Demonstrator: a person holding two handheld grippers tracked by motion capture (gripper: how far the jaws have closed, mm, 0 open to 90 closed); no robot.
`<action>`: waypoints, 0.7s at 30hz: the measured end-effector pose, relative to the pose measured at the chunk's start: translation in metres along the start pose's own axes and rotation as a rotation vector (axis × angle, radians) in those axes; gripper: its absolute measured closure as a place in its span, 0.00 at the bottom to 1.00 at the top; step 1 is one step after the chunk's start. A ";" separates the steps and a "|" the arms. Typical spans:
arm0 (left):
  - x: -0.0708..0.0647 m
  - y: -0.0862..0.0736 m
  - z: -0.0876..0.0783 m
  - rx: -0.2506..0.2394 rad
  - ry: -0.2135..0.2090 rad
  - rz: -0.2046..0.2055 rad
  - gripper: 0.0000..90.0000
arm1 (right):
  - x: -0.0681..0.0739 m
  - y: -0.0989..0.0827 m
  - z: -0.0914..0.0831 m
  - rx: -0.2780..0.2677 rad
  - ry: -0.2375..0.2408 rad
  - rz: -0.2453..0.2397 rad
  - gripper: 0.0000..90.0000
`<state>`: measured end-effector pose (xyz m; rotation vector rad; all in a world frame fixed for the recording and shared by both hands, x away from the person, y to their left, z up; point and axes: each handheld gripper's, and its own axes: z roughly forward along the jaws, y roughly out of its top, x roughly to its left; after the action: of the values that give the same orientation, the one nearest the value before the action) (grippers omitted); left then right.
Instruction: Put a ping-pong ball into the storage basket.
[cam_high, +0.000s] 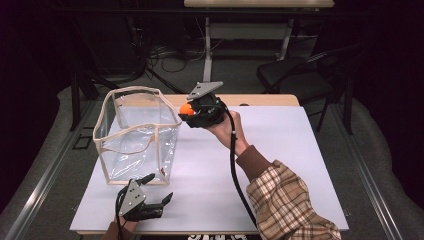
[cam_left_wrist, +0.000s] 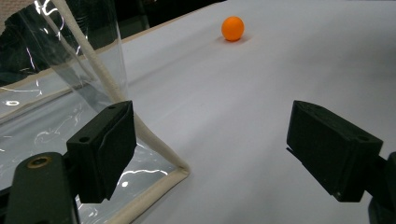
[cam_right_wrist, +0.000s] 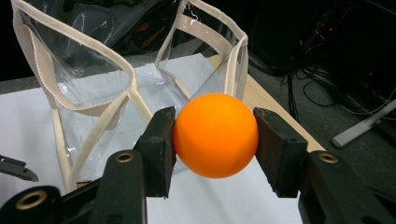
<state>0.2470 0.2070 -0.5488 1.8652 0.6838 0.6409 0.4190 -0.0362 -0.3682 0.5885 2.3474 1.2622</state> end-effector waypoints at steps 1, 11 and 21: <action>0.000 0.000 0.000 0.000 0.000 0.000 0.18 | 0.000 0.001 0.001 0.000 0.000 0.001 0.57; 0.000 0.000 0.000 -0.002 0.002 -0.002 0.18 | -0.001 0.011 0.007 -0.003 0.000 0.001 0.57; 0.000 0.000 0.000 -0.002 0.001 -0.001 0.18 | -0.002 0.016 0.015 0.011 0.002 -0.001 0.57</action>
<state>0.2466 0.2070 -0.5489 1.8624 0.6843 0.6421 0.4316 -0.0194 -0.3622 0.5907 2.3574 1.2504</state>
